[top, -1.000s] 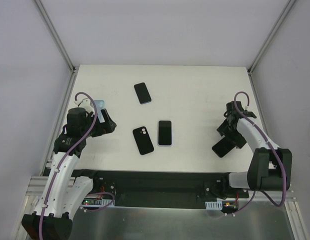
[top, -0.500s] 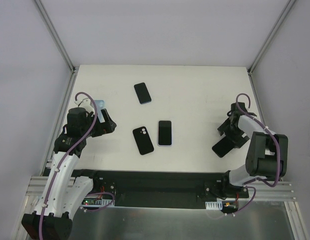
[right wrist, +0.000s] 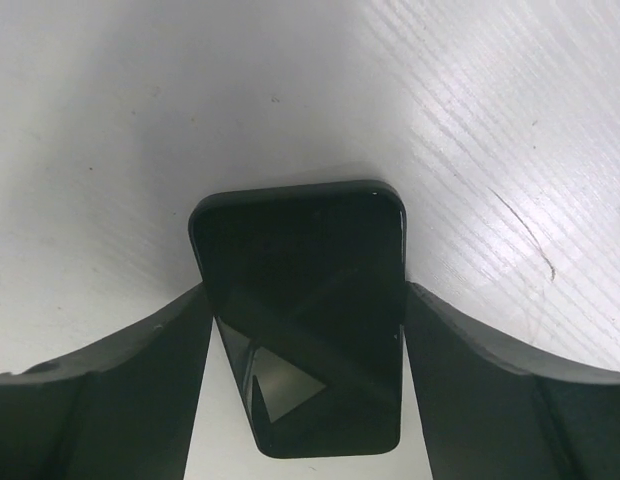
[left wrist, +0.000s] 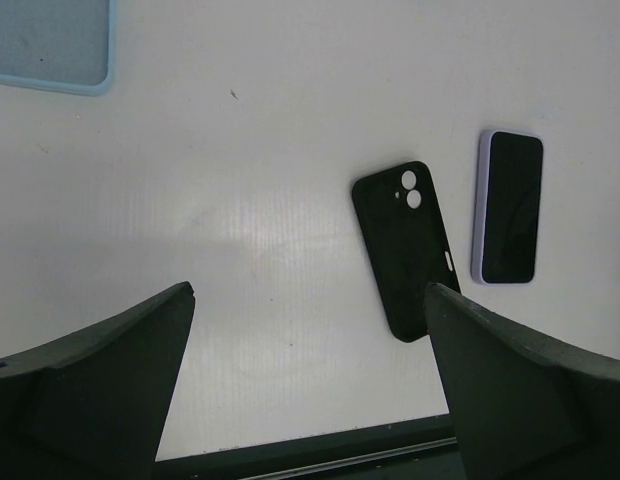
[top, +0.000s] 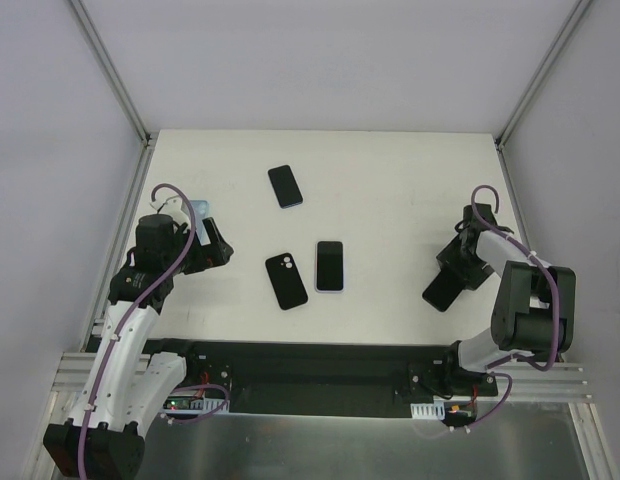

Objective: Put the phone into the phone case

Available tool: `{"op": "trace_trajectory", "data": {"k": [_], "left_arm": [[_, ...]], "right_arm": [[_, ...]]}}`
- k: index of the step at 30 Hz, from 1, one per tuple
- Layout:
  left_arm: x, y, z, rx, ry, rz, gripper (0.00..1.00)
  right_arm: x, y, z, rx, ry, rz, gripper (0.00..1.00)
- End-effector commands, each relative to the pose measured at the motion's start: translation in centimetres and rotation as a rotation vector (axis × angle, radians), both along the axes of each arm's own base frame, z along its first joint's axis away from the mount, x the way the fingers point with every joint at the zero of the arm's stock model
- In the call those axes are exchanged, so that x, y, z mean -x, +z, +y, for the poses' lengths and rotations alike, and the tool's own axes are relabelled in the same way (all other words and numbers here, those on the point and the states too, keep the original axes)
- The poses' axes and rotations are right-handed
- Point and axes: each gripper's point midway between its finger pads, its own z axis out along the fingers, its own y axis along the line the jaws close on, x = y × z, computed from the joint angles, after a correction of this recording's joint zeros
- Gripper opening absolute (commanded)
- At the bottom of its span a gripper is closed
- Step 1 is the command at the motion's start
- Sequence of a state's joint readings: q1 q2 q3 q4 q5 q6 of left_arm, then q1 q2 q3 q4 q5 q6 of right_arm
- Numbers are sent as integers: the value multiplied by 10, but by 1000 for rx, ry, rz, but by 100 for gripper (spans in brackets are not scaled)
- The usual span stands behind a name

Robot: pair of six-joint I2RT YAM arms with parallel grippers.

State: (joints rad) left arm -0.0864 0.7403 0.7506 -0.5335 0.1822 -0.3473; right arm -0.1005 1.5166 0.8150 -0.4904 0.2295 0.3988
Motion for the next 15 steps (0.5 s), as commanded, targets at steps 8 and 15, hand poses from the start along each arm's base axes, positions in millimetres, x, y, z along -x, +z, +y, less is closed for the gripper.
{"op": "trace_trajectory", "data": {"k": [8,15], "left_arm": [[-3,-2,-3,-8,-21,-7,98],[-3,-14,-18,58,-77,52,95]], "right_arm": [[7,-15,12,-54,128,97,55],[-11,1,39,-60,304,51,48]]}}
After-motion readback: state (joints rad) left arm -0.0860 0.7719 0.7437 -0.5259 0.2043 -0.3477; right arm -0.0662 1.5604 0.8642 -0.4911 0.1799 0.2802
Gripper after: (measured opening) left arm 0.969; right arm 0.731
